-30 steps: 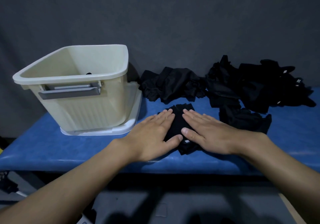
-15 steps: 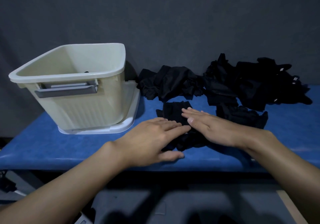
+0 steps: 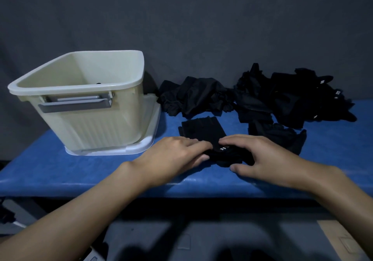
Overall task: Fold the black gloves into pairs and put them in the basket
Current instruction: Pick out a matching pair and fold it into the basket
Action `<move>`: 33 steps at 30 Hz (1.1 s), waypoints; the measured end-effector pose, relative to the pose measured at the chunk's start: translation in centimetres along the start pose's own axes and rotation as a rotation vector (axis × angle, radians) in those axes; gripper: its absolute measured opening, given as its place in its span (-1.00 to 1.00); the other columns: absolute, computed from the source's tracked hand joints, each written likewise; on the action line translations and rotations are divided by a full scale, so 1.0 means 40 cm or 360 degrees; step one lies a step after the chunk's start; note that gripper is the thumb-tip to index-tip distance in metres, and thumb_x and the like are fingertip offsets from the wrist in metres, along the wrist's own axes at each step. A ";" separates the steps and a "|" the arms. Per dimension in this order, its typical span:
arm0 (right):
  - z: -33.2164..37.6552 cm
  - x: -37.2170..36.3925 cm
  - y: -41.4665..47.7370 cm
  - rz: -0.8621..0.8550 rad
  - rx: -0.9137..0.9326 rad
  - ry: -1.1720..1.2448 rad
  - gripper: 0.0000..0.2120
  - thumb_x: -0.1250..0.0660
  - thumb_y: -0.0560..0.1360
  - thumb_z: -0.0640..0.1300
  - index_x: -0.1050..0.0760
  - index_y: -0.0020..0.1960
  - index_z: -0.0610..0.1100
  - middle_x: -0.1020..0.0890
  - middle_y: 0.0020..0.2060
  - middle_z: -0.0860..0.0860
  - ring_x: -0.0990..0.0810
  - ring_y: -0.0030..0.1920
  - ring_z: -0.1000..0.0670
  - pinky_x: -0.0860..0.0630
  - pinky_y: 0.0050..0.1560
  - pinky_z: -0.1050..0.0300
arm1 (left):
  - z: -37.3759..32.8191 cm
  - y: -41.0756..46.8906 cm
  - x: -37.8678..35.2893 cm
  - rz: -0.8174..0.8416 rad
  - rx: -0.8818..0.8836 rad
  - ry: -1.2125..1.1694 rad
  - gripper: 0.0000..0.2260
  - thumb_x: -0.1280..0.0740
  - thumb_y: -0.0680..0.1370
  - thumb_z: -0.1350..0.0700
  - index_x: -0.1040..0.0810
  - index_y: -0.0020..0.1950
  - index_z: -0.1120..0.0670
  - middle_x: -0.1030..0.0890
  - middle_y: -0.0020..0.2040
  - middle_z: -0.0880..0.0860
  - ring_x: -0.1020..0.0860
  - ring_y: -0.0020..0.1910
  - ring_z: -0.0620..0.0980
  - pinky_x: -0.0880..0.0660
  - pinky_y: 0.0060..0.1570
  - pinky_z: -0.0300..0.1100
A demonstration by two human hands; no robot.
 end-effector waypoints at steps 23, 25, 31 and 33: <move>0.014 0.041 0.019 -0.0329 0.0015 0.0357 -0.65 -0.47 0.44 -0.01 -0.52 0.21 0.10 -0.64 -0.04 0.23 -0.61 0.00 0.22 -0.52 0.03 0.28 | 0.064 -0.009 0.013 -0.0076 0.0559 -0.0911 -0.76 -0.38 0.59 0.04 -0.46 0.23 -0.07 -0.63 -0.18 -0.17 -0.58 -0.21 -0.13 -0.51 -0.12 -0.16; 0.005 0.042 0.032 -0.0399 -0.0001 0.0415 -0.72 -0.45 0.46 -0.03 -0.54 0.15 0.10 -0.65 -0.11 0.18 -0.62 -0.08 0.18 -0.54 -0.02 0.20 | 0.074 -0.008 0.008 -0.0121 0.0651 -0.1018 -0.81 -0.39 0.59 0.07 -0.48 0.18 -0.05 -0.59 -0.26 -0.20 -0.52 -0.28 -0.22 -0.45 -0.19 -0.26; -0.035 0.028 0.094 -0.0479 -0.0177 0.0530 -0.83 -0.42 0.48 0.02 -0.54 0.06 0.13 -0.62 -0.29 -0.09 -0.47 -0.41 0.11 -0.49 -0.31 0.02 | 0.114 0.002 -0.008 -0.0340 0.0921 -0.1071 -0.90 -0.40 0.56 0.06 -0.57 0.06 -0.03 -0.63 -0.09 -0.09 -0.62 -0.10 -0.08 -0.58 -0.06 -0.02; -0.042 0.021 0.114 -0.0489 -0.0207 0.0545 -0.88 -0.40 0.48 0.01 -0.56 0.02 0.10 -0.65 -0.25 0.01 -0.51 -0.40 0.14 -0.54 -0.31 0.03 | 0.125 0.007 -0.012 -0.0373 0.0992 -0.0964 -0.92 -0.41 0.55 0.05 -0.57 0.02 -0.01 -0.60 -0.08 -0.08 -0.60 -0.08 -0.07 -0.56 -0.06 0.00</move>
Point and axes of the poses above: each hand's wrist, its own y-axis towards the middle knuckle, its own x-axis out of the back of the hand, z = x × y, the point moved 6 cm from there along y, towards the middle knuckle
